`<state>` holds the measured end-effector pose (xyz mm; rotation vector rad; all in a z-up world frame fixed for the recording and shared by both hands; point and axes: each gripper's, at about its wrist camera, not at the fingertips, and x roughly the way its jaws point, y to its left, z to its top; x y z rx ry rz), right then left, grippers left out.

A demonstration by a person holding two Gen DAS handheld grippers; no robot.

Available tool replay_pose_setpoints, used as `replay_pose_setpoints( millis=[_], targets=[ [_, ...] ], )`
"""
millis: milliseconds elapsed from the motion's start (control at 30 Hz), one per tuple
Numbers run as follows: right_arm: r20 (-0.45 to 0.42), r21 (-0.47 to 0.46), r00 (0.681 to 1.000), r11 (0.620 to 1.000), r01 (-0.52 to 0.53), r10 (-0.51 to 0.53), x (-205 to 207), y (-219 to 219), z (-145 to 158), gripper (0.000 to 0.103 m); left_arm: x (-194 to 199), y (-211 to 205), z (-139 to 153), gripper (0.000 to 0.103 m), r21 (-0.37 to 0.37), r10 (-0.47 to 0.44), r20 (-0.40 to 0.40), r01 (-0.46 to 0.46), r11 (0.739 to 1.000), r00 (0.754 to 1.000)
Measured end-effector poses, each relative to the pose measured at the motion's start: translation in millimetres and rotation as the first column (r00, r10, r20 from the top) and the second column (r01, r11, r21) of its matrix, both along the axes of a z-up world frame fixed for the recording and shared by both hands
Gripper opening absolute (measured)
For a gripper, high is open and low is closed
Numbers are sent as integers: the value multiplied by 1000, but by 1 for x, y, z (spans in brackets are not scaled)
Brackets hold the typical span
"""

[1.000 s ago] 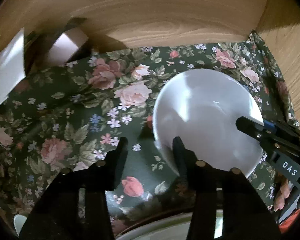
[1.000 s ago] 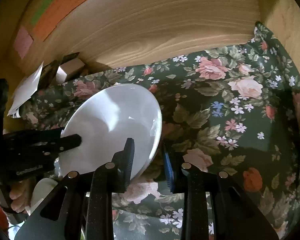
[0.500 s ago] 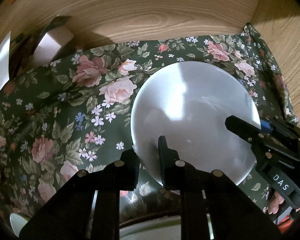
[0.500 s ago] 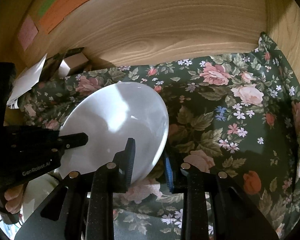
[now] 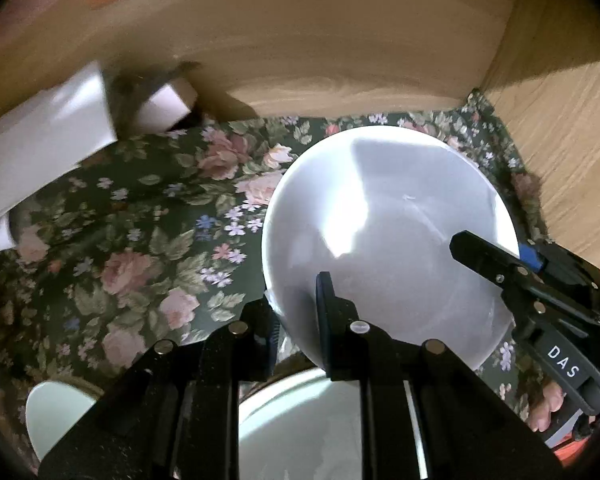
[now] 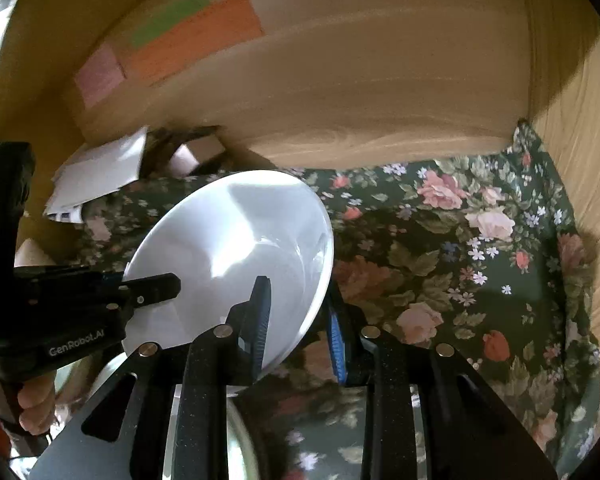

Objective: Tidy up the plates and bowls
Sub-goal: 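Carry the white dotted bowl over the mint green bowl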

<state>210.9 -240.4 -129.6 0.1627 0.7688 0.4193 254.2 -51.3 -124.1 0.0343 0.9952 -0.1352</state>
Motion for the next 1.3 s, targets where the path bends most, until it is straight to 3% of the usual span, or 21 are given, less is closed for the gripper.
replay_pose_setpoints(
  millis=[667, 1300],
  targets=[
    [88, -21, 994, 998, -56, 58, -61, 55, 34, 24, -87, 62, 36, 16, -69, 69, 129, -61, 996, 989],
    [86, 5, 977, 981, -194, 193, -88, 129, 32, 24, -151, 139, 31, 16, -95, 197, 161, -183, 978, 967]
  ],
)
